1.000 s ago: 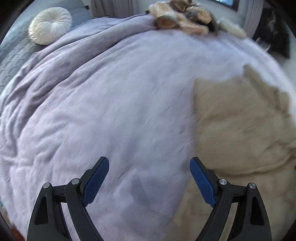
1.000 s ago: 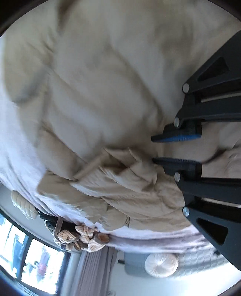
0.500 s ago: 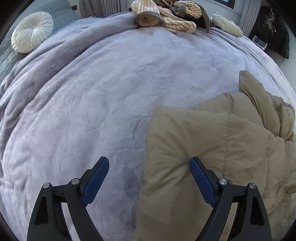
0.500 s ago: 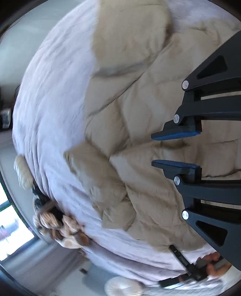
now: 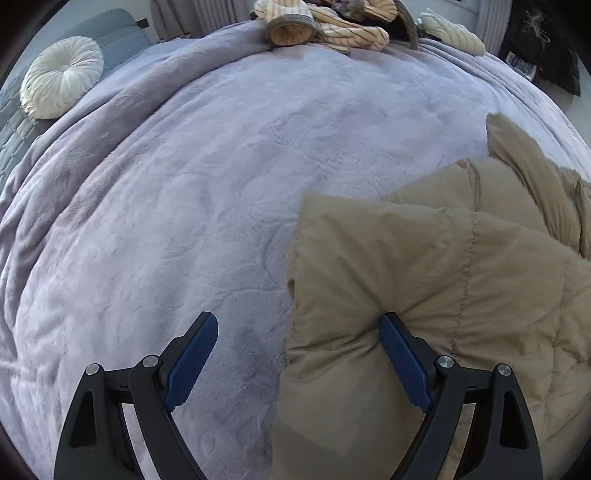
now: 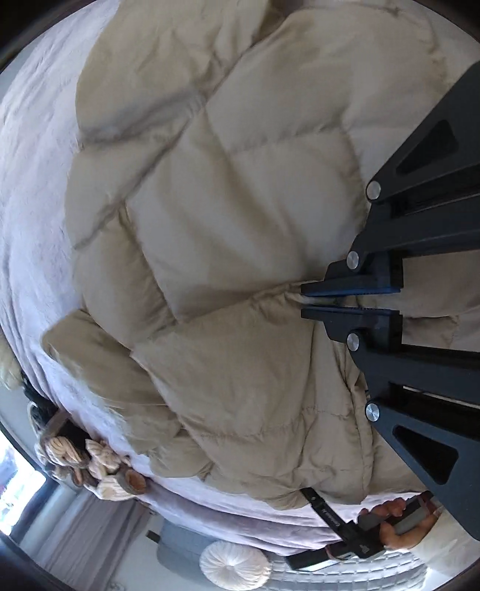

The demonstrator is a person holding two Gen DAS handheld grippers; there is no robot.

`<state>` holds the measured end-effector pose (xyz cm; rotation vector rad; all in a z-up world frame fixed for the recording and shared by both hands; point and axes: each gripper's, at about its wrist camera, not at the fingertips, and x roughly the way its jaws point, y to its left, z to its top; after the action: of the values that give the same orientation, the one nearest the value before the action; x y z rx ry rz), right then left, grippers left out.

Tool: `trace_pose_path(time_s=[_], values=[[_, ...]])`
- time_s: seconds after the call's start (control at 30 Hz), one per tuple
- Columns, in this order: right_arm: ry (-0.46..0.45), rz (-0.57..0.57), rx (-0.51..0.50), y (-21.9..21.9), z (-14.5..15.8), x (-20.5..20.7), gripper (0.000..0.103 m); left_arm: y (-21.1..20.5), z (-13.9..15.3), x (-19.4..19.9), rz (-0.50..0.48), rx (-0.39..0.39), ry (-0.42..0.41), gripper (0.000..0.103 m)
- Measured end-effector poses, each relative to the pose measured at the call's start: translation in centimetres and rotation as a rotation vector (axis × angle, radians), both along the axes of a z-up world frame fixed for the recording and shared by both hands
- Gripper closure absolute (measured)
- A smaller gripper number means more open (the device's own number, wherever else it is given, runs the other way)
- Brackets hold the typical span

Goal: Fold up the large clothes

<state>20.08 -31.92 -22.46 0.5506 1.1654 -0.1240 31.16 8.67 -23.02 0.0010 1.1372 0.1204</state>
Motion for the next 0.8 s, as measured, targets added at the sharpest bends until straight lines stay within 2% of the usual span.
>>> trace_pose_path(time_s=[0.03, 0.1, 0.17, 0.23, 0.33, 0.43, 0.47, 0.57, 0.7, 0.8], values=[[-0.009, -0.021, -0.039, -0.2, 0.7, -0.4, 0.093, 0.0, 0.6, -0.3, 0.0, -0.007, -0.018, 0.013], [-0.099, -0.032, -0.089, -0.4, 2.7, -1.1, 0.093, -0.1, 1.5, -0.8, -0.008, -0.01, -0.047, 0.013], [-0.16, 0.015, -0.091, 0.0, 3.9, -0.2, 0.093, -0.5, 2.1, -1.4, -0.008, 0.016, -0.06, 0.013], [-0.175, 0.078, -0.059, 1.0, 4.0, 1.3, 0.093, -0.7, 2.4, -2.2, 0.005, 0.03, -0.062, 0.013], [-0.155, 0.132, -0.007, 2.2, 3.4, 1.5, 0.093, -1.0, 2.4, -4.1, 0.008, -0.002, -0.058, 0.013], [-0.063, 0.171, -0.045, 3.8, 0.9, 0.7, 0.093, -1.9, 0.5, -5.1, -0.04, 0.088, -0.022, 0.013], [-0.012, 0.176, -0.064, 3.9, -0.5, 0.6, 0.093, -1.8, 0.1, -5.1, -0.046, 0.088, -0.018, 0.013], [-0.027, 0.171, -0.03, 2.9, -1.9, -0.1, 0.098, -1.5, -0.5, -5.1, -0.046, 0.073, -0.009, 0.013], [0.001, 0.1, 0.004, 0.7, -1.6, -1.6, 0.097, -1.8, 1.2, -5.4, -0.037, 0.107, 0.0, 0.013], [-0.02, 0.019, 0.093, -1.7, -0.6, -3.9, 0.093, -3.1, 3.1, -6.3, -0.073, 0.096, -0.015, 0.013]])
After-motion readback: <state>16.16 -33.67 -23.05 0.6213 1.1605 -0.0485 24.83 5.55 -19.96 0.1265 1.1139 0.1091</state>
